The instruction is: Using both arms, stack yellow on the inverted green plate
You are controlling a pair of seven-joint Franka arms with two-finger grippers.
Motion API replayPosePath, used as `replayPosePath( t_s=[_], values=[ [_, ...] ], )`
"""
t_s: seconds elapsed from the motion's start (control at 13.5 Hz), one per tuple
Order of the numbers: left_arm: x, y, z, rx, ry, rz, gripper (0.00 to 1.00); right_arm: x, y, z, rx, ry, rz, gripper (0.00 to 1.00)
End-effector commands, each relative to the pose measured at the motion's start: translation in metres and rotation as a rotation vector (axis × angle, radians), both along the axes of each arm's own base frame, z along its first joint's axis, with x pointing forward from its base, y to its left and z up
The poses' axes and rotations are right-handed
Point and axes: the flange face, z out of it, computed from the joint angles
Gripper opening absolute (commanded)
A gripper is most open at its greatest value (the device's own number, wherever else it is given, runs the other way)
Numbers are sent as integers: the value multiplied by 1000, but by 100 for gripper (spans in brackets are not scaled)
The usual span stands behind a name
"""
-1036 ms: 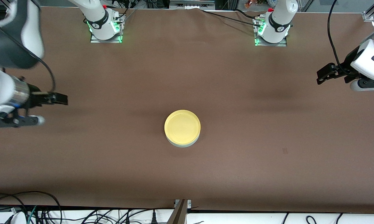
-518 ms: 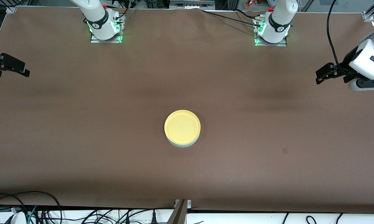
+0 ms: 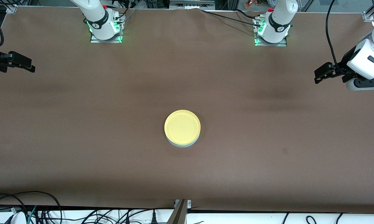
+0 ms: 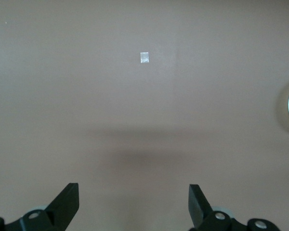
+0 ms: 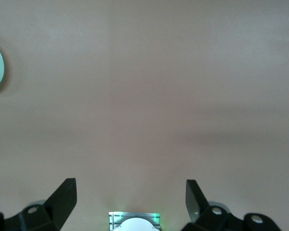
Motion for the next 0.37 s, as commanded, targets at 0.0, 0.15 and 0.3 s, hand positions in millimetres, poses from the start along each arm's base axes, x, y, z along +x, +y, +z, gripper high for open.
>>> replayPosePath(
  t_s=[0.0, 0.15, 0.3],
  values=[
    [1, -2, 4, -24, 13, -5, 100, 1, 1, 1, -16, 9, 17, 100],
    [0, -8, 6, -24, 10, -15, 100, 1, 2, 0, -15, 12, 17, 100],
    [-1, -16, 8, -23, 7, -31, 100, 1, 3, 1, -15, 10, 19, 100]
  ],
)
